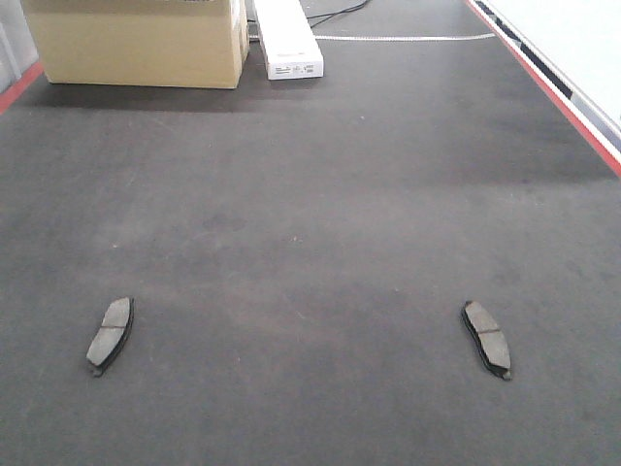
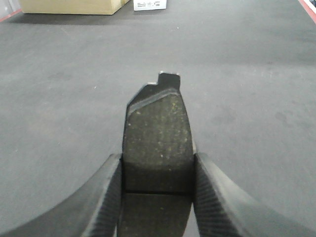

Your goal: Move and align brake pads A on conveyor

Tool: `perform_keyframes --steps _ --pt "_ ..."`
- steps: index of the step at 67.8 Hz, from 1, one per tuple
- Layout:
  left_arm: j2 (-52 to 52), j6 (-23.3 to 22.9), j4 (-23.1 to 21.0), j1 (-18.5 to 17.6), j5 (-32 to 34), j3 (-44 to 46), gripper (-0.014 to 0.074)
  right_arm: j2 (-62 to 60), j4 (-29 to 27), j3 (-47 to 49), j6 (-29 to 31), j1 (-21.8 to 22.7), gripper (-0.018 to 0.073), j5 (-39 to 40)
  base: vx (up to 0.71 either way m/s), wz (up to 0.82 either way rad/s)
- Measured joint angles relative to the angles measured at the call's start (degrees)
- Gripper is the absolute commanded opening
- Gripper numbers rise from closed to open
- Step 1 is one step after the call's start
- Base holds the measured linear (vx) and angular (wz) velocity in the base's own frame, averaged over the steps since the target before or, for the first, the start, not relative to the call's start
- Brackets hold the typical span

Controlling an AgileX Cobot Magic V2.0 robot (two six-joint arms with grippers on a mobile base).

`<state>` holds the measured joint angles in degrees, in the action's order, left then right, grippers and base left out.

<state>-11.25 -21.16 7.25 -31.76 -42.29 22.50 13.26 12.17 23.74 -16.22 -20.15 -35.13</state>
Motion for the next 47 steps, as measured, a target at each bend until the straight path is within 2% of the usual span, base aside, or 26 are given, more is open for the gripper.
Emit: perform_keyframes --steps 47 --pt "0.00 0.00 0.00 0.00 0.00 0.00 -0.0006 0.00 0.00 0.00 0.00 0.00 -0.0004 0.00 0.03 0.00"
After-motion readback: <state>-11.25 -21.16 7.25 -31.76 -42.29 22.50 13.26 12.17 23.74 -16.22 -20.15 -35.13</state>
